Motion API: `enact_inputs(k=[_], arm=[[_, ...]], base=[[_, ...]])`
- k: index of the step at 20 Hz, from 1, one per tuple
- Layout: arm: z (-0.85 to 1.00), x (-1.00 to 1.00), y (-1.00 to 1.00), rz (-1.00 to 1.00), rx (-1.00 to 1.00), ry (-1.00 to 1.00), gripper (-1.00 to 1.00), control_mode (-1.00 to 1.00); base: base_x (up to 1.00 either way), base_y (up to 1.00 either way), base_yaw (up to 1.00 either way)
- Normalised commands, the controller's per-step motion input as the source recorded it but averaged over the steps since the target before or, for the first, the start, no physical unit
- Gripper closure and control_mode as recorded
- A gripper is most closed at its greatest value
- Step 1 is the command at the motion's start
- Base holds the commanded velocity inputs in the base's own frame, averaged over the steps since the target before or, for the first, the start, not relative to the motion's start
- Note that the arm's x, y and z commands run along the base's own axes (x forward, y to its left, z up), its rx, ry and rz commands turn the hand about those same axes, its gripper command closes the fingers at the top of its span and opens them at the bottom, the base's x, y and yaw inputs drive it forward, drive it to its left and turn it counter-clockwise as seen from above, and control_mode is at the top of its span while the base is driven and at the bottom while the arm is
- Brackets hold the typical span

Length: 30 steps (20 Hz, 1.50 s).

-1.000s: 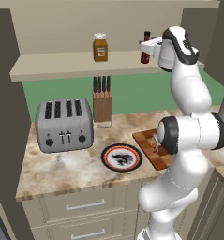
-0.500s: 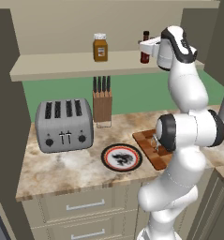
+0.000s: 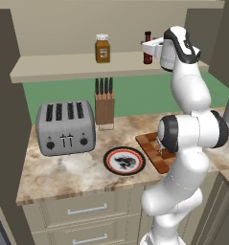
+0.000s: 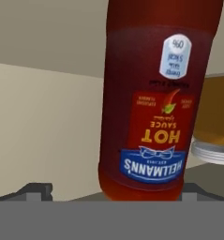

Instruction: Pick the fish from the plate and place it on the cutting board. Then pick the condiment bottle from the cabinet and place it next to the cutting board.

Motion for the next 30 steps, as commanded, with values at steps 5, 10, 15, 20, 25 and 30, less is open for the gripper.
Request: enact_inputs(k=[5,10,15,20,25,30], arm=[[0.00,-0.03,-0.09,0.00,0.00,0.00,-1.00,-1.00],[0.03,-0.09,-0.10,0.00,0.00,0.00,-1.00,-1.00],[0.02,-0.01,0.00,0.00,0.00,0.00,-1.00,-1.00],[0.00,0.00,0.02,0.00,0.00,0.00,-1.00,-1.00],[0.00,0.00,0.05,0.00,0.00,0.00,-1.00,-1.00],[0.00,0.00,0.02,0.00,0.00,0.00,-1.00,-1.00]], base=[[0.00,0.00,0.00],[0.00,0.00,0.00],[0.00,0.00,0.00],[0.00,0.00,0.00],[0.00,0.00,0.00],[0.00,0.00,0.00]])
